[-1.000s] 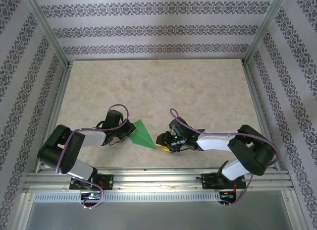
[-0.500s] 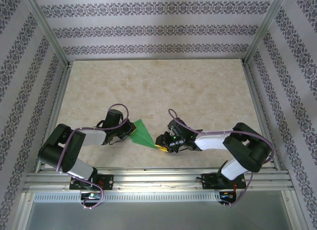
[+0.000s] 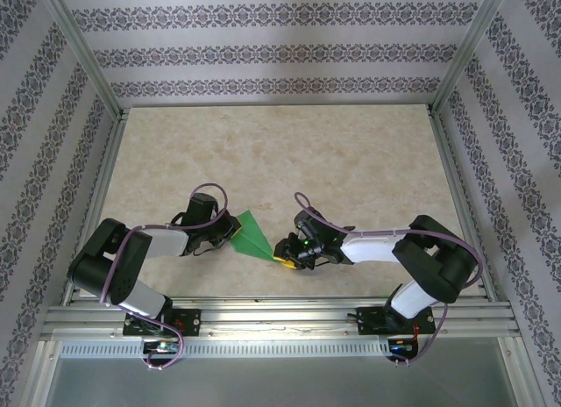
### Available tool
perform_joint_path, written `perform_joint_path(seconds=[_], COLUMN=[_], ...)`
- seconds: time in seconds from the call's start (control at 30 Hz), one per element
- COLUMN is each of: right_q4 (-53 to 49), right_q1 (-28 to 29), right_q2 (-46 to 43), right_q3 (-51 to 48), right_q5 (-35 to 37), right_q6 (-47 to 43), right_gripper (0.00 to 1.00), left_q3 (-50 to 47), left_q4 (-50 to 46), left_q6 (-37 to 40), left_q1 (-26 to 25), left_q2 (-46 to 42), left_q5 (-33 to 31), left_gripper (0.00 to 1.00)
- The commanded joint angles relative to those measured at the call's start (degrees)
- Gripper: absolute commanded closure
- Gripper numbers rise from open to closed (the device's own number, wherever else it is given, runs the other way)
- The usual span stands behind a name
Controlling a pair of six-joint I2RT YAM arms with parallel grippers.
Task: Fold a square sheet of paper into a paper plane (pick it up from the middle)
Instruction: Turn over the paper at the center of the table.
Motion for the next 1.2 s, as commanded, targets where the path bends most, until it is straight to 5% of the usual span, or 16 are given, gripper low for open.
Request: perform_joint_path(seconds=[0.0, 0.97, 1.17], right_q4=[0.17, 14.77, 15.82], right_q1=[2.29, -0.91, -2.15], right_q2=[2.37, 4.08, 4.57], right_q3=[1.52, 0.21, 0.24], right_q5=[-1.79, -3.16, -4.32], right_q6=[-1.75, -2.57, -4.00], right_gripper=[0.68, 0.65, 0.75], left_q3=[-0.90, -0.22, 0.05], left_q4=[-3.63, -4.64, -4.19], left_q6=[-1.04, -0.11, 0.18], left_q1=[0.48, 0.47, 0.48], left_q2=[1.66, -0.38, -1.48], left_q5=[-2.30, -1.56, -0.92], left_gripper=[0.96, 0.96, 0.94])
